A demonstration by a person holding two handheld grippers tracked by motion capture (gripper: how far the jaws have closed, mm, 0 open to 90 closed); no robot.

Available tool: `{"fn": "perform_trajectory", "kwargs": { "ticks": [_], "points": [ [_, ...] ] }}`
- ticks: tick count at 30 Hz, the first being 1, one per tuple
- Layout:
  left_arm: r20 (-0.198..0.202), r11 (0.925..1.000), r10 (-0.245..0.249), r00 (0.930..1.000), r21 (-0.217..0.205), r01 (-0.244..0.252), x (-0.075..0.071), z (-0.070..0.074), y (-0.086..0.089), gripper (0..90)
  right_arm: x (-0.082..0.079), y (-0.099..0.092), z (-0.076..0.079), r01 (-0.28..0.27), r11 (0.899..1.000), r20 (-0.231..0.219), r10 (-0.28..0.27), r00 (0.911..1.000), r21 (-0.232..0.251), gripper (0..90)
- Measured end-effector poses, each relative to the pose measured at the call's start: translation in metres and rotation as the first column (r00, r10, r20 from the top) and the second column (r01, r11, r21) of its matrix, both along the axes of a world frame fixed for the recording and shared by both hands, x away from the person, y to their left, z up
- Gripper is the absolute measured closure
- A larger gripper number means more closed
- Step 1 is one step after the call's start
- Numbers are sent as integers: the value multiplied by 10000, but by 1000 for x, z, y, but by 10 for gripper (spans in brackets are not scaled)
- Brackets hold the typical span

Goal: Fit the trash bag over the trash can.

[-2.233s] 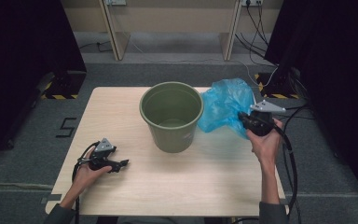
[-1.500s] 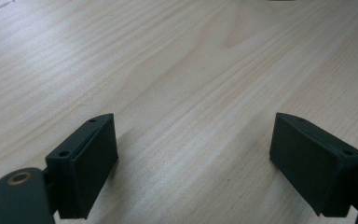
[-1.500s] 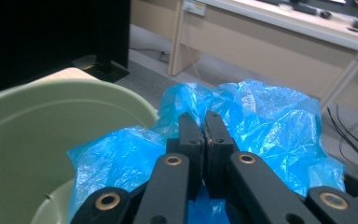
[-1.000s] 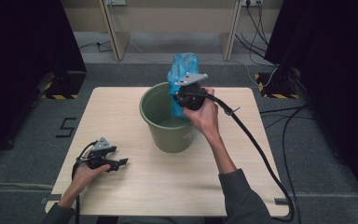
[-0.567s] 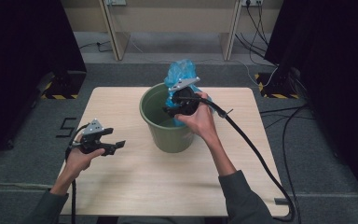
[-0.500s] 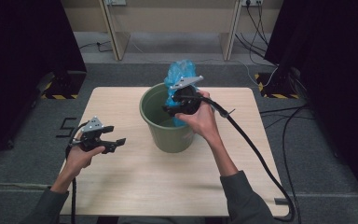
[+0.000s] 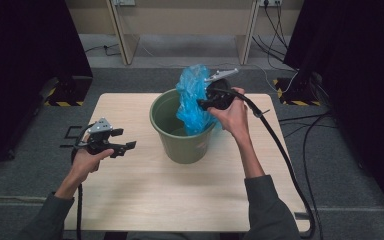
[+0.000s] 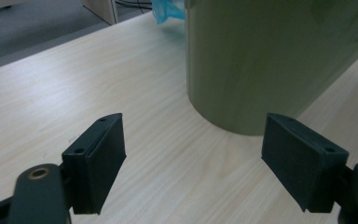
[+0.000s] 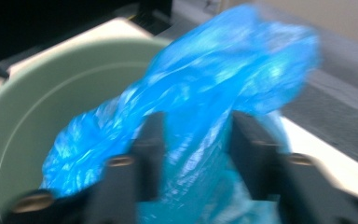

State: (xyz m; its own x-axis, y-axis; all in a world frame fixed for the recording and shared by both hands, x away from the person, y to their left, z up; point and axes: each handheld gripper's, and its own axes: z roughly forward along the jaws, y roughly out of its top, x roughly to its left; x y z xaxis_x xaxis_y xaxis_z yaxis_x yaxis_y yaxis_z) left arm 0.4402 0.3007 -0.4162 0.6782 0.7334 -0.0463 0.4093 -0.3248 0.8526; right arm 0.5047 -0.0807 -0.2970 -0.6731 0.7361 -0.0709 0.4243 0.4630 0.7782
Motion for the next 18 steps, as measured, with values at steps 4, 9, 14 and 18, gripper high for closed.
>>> {"fn": "perform_trajectory", "kwargs": {
  "ticks": [4,9,14,18],
  "points": [
    [210,9999,99,9997,-124,-96,9,17,-1,211,0,18,-17,-1158,9930,-616,1142,9915,-229,816],
    [362,10000,-4,9993,-41,6,16,31,-9,214,-8,36,-31,-1669,9811,-867,1586,9835,-981,711],
    [392,9999,-119,9992,-56,122,17,35,-16,215,-8,15,-4,-456,9989,58,456,9989,67,474],
    [403,9998,-118,9991,-162,125,20,39,-19,215,8,-7,5,994,9950,-129,-993,9950,63,367]
  ]
}}
